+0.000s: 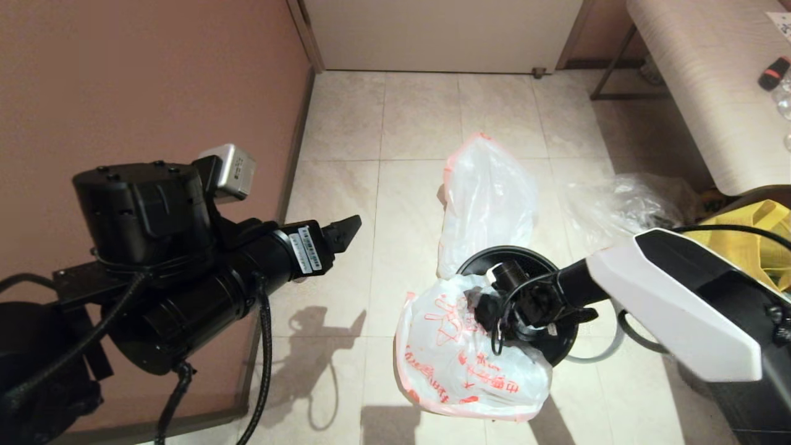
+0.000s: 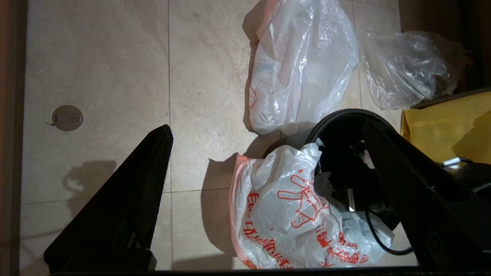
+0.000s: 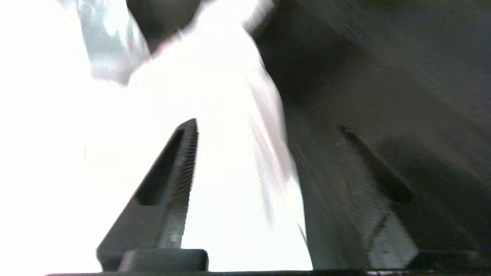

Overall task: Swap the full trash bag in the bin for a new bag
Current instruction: Put the new garbage bag on the trash can

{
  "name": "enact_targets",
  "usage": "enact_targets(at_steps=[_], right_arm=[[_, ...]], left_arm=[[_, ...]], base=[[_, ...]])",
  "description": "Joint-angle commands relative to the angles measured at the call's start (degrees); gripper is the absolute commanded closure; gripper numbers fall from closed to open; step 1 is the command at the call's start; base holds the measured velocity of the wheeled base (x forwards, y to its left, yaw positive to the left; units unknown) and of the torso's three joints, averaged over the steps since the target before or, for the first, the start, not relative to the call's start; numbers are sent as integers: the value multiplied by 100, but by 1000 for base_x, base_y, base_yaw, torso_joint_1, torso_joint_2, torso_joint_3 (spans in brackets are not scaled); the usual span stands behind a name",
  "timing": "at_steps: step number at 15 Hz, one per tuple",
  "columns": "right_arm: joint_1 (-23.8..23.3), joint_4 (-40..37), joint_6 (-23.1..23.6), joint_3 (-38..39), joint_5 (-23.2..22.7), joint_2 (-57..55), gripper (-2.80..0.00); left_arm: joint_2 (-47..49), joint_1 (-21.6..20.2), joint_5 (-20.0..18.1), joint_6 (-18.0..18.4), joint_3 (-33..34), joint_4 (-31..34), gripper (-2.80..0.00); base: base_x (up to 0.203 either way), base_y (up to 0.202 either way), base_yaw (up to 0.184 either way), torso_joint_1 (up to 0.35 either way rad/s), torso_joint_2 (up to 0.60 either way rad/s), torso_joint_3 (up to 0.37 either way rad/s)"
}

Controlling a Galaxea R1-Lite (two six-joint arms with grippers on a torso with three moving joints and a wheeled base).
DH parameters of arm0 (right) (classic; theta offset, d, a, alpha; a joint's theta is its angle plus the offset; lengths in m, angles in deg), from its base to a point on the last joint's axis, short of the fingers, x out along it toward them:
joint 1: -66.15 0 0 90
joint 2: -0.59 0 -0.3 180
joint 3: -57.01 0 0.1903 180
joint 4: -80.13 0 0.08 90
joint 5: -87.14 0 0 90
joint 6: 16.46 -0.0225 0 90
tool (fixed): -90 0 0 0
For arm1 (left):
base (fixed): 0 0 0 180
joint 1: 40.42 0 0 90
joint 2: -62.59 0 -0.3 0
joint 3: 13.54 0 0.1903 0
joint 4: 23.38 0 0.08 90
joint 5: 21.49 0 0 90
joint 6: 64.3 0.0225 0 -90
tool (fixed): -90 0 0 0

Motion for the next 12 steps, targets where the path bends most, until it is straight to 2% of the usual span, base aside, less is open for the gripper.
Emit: enact_targets(at_steps=[1, 5, 6, 7, 8, 10, 11, 12], right_arm=[[69, 3, -112, 595, 3, 936, -280], [116, 12, -475, 1667, -322, 2250, -280], [113, -1, -532, 1898, -498, 2591, -44], [107, -15, -546, 2139, -760, 2933, 0], [100, -36, -470, 2412, -1111, 3316, 0], [115, -215, 225, 2880, -1567, 3999, 0], [132, -328, 802, 3106, -1653, 4214, 0], [146, -374, 1081, 3289, -1580, 4328, 0]], left_arm=[[-69, 5, 17, -12, -16, -14, -280], [-51, 41, 12, -12, -15, -2, -280], [-51, 72, 11, -12, -24, 95, -280], [-39, 121, 9, -19, -33, 133, -280], [-16, 154, 9, -21, -25, 150, -280], [15, 372, 9, -21, 47, 176, -280], [19, 505, 9, -31, 75, 254, -280], [16, 610, 11, -51, 80, 358, -280]], base=[[0, 0, 0, 0, 0, 0], [0, 0, 0, 0, 0, 0], [0, 0, 0, 0, 0, 0], [0, 0, 0, 0, 0, 0], [0, 0, 0, 0, 0, 0], [0, 0, 0, 0, 0, 0], [0, 0, 0, 0, 0, 0], [0, 0, 0, 0, 0, 0]])
